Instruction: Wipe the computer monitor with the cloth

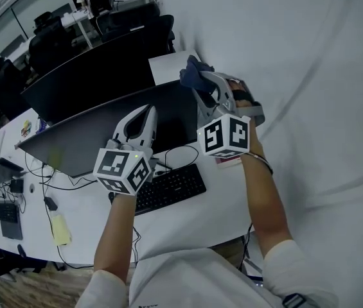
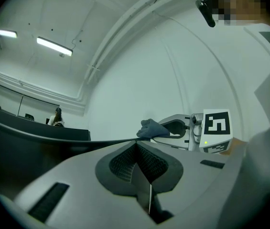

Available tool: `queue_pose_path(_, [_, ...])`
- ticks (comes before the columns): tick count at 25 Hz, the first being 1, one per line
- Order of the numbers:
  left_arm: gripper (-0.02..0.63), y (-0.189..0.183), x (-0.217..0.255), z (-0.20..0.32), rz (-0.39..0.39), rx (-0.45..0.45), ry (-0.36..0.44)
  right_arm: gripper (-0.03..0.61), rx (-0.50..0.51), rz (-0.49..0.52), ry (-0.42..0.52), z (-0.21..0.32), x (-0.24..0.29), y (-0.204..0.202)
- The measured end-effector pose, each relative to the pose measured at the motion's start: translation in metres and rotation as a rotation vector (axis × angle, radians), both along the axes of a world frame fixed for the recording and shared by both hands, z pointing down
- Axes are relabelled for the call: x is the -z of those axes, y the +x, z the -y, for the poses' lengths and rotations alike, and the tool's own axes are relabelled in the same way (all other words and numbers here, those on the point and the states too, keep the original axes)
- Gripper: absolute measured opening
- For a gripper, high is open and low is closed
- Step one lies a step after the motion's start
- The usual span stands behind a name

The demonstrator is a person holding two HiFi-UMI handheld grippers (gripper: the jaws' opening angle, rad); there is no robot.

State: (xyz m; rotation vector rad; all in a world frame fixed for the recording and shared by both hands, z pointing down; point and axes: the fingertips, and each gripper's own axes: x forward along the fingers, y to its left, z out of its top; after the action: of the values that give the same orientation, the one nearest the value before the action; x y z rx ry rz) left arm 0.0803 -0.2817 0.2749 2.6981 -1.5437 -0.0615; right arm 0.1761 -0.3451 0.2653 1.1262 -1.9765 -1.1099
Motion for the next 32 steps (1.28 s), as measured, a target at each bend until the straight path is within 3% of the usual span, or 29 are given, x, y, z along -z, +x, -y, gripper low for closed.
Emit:
queue_pose_path(4, [0.005,0.010,-0.007,0.000,0.003,-0.010,-0.009,0.133,0.002,0.140,-0.046,-0.002,-0.004,0.008])
queue_pose_path(11, [0.005,0.027,-0.018,0.005,0.000,-0.032,-0.027,0.133,0.022,0.627,-0.213,0.003,-0.015,0.022])
queue_pose_path(15, [0.005,0.040,-0.026,0.010,-0.002,-0.047,-0.037,0.133,0.035,0.808,-0.284,0.007,-0.029,0.027])
queue_pose_path(18, [0.005,0.050,-0.032,0.011,-0.007,-0.062,-0.047,0.133,0.039,0.872,-0.328,0.009,-0.045,0.028])
queue_pose_path(32, [0.005,0.077,-0.073,0.012,0.005,-0.118,-0.099,0.133,-0.010,0.891,-0.485,0.005,-0.143,0.031])
